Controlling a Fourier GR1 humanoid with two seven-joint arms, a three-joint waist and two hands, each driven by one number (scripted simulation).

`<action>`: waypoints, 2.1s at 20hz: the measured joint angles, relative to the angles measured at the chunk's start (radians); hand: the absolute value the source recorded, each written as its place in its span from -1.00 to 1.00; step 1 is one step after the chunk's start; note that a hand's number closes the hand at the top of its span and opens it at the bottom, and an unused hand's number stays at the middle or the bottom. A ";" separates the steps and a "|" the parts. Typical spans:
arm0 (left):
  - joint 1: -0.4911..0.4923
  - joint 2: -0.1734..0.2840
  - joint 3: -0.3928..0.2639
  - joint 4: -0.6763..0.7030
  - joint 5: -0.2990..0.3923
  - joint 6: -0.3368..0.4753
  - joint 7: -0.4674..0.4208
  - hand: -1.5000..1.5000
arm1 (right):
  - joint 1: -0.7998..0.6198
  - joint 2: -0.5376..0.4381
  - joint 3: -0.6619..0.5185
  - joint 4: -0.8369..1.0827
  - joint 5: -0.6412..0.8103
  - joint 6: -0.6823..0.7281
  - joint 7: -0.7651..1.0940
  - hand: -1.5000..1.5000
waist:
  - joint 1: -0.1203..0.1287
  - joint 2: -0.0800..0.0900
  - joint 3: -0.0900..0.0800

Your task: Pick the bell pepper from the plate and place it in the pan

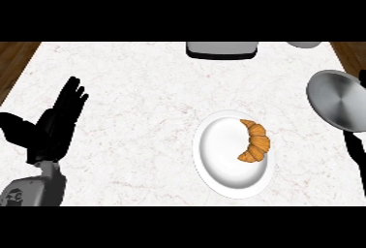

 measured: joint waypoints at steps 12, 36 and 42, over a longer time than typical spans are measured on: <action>-0.056 -0.016 -0.010 0.038 -0.003 -0.001 -0.001 0.00 | -0.052 -0.094 -0.064 0.469 -0.052 -0.195 -0.252 1.00 | 0.026 0.013 0.003; -0.032 -0.012 0.008 0.021 -0.003 0.007 0.001 0.00 | 0.037 -0.256 -0.478 0.641 -0.503 0.135 -0.559 -1.00 | -0.002 0.005 0.005; -0.016 -0.005 0.021 0.023 0.003 0.001 -0.009 0.00 | 0.174 -0.326 -0.562 0.664 -0.620 0.390 -0.690 -1.00 | -0.015 0.000 0.004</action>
